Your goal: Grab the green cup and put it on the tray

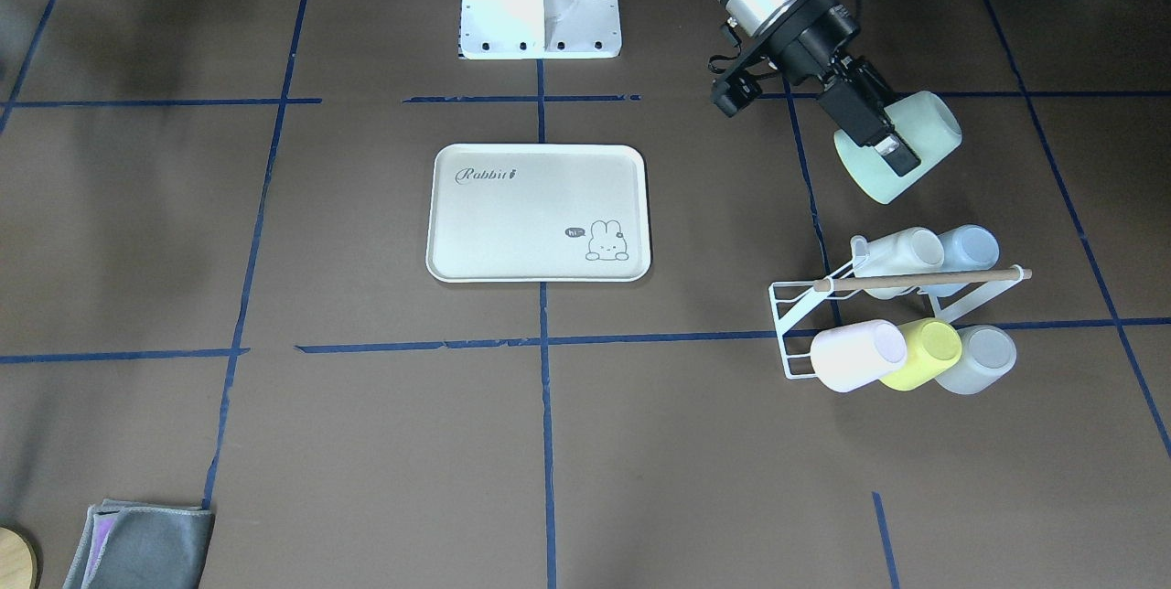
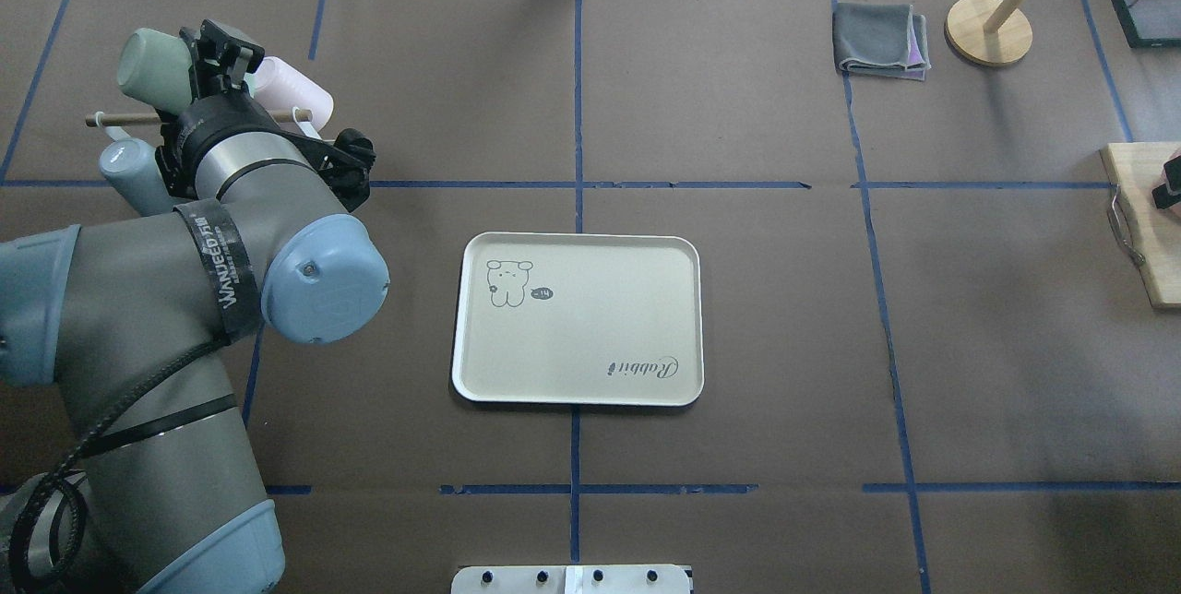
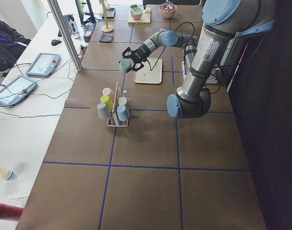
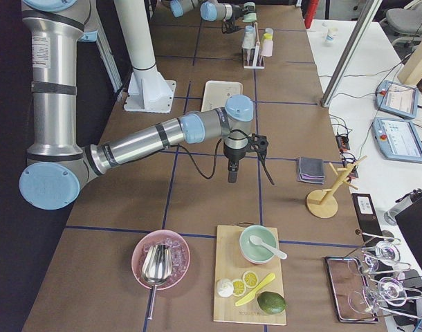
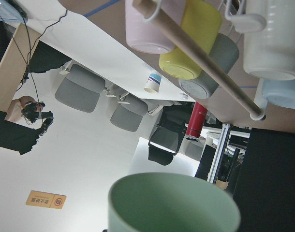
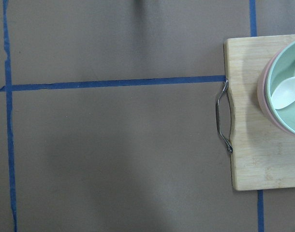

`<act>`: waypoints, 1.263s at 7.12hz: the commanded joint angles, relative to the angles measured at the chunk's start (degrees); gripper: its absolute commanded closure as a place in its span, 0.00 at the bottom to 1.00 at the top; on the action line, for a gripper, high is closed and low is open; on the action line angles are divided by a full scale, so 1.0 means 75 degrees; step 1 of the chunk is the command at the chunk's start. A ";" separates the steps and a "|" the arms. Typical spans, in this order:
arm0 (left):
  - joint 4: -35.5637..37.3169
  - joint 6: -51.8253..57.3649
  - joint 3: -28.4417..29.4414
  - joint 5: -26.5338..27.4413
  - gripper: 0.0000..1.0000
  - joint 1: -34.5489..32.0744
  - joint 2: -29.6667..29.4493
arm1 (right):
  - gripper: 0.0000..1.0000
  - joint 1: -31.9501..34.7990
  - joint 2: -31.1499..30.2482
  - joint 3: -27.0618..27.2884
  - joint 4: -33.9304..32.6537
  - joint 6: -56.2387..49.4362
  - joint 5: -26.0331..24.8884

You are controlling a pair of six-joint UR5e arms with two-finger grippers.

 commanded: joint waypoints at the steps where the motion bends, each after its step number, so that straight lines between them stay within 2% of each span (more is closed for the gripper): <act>1: -0.1140 -0.1921 -0.0060 -0.1053 0.62 0.0155 -0.0017 | 0.00 0.0023 0.0000 -0.0014 0.0000 -0.0009 -0.0020; 3: -0.2462 -0.3796 0.0010 -0.1396 0.64 0.0716 0.0029 | 0.00 0.0128 0.0000 -0.0015 0.0000 -0.0021 -0.0021; 4: -0.3468 -0.4431 0.0069 -0.1815 0.65 0.0858 0.0134 | 0.00 0.0151 0.0000 -0.0015 0.0000 -0.0021 -0.0009; 5: -0.4429 -0.4855 0.0116 -0.1866 0.65 0.0894 0.0274 | 0.00 0.0186 0.0000 -0.0003 0.0000 -0.0021 -0.0009; 6: -0.5471 -0.5393 0.0464 -0.1971 0.64 0.1022 0.0427 | 0.00 0.0187 0.0000 -0.0003 0.0000 -0.0021 -0.0020; 9: -0.9441 -0.6217 0.1438 -0.2019 0.65 0.1338 0.1036 | 0.00 0.0280 0.0012 -0.0003 0.0012 -0.0021 -0.0021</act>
